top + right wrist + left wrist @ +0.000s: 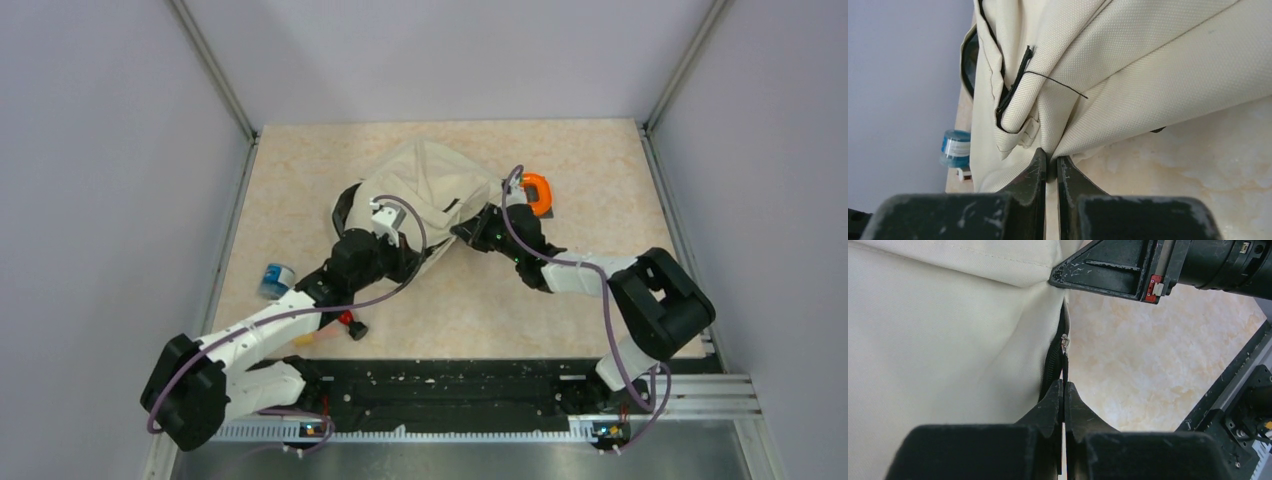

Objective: Pack the student bag
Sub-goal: Zip the student bag at the center of the board.

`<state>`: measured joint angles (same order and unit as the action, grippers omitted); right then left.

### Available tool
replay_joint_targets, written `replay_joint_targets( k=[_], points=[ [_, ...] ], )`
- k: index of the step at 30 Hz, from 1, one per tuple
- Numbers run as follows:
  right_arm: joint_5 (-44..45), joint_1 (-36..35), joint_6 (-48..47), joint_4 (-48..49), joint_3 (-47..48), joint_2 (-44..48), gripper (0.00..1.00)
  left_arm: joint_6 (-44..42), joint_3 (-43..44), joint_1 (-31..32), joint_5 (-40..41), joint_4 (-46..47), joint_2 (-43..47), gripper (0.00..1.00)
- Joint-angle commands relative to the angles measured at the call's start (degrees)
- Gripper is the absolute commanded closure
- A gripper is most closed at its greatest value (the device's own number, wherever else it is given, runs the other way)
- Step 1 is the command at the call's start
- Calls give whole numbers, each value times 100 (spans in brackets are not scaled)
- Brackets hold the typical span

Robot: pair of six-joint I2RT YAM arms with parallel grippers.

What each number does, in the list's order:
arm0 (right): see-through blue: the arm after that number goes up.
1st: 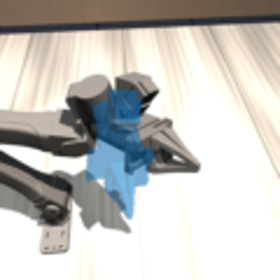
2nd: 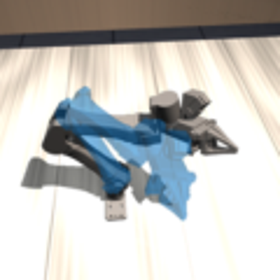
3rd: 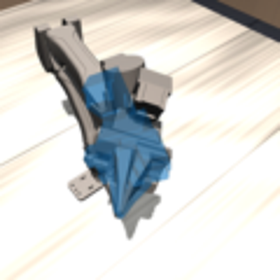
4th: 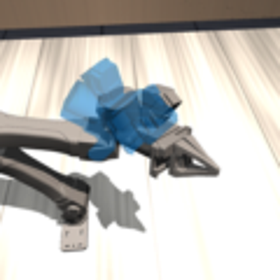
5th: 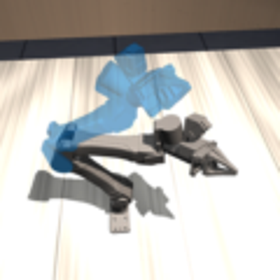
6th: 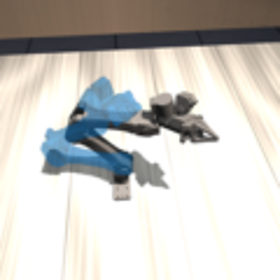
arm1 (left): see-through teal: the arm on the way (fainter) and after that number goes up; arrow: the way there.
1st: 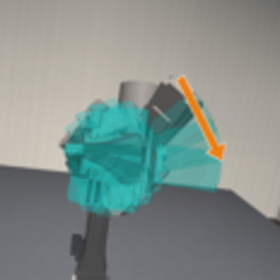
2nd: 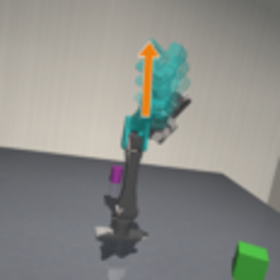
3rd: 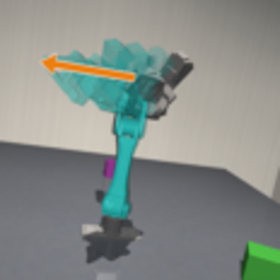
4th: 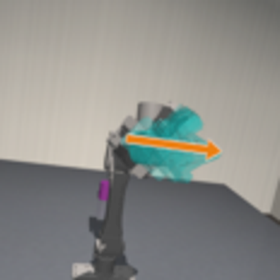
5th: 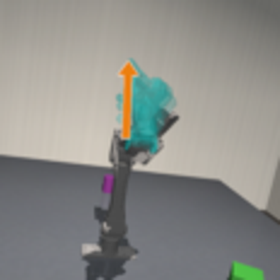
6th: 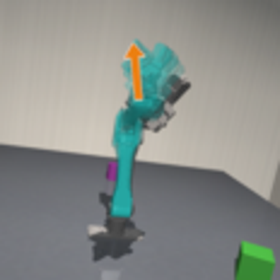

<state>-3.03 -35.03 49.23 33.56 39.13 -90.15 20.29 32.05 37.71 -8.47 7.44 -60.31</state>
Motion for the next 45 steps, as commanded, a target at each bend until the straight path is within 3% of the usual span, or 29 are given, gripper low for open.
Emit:
replay_joint_targets(
  k=[1,7,12,15,17,20,22,24,28,31,37,45],
  points=[
    [1463,829,-647,306,723,-98,100,45,187,0,-187,52,-344,100],
    [1503,1094,-789,114,1020,-329,100,-137,87,0,1207,-420,-297,100],
    [1141,1192,-881,16,1218,-441,100,-155,-175,-1,894,-193,-61,100],
    [507,1200,-967,-49,1130,-202,100,74,-188,0,232,346,-244,100],
    [146,1200,-1016,-182,897,130,82,389,-14,4,-173,547,-523,100],
    [-141,1193,-1254,-150,283,792,45,655,418,3,-418,546,-835,100],
    [-543,1193,-1679,-98,-111,1182,32,555,648,-1,-432,352,-939,100],
    [-990,1182,-2223,84,-466,1461,27,240,912,-7,-386,-31,-1023,100],
    [-2052,1148,-3217,468,-937,1791,23,-263,1466,-14,-195,-1035,-1226,100],
    [-2195,927,-3828,781,-1193,1953,22,-415,1757,-14,-246,-1513,-1388,100],
    [-1954,24,-5818,1659,-1725,2045,19,-336,1827,-18,-561,-1466,-1553,100],
    [-2116,-414,-6353,1310,-947,1471,19,-106,1768,-18,-785,-1206,-1727,100]
  ],
)
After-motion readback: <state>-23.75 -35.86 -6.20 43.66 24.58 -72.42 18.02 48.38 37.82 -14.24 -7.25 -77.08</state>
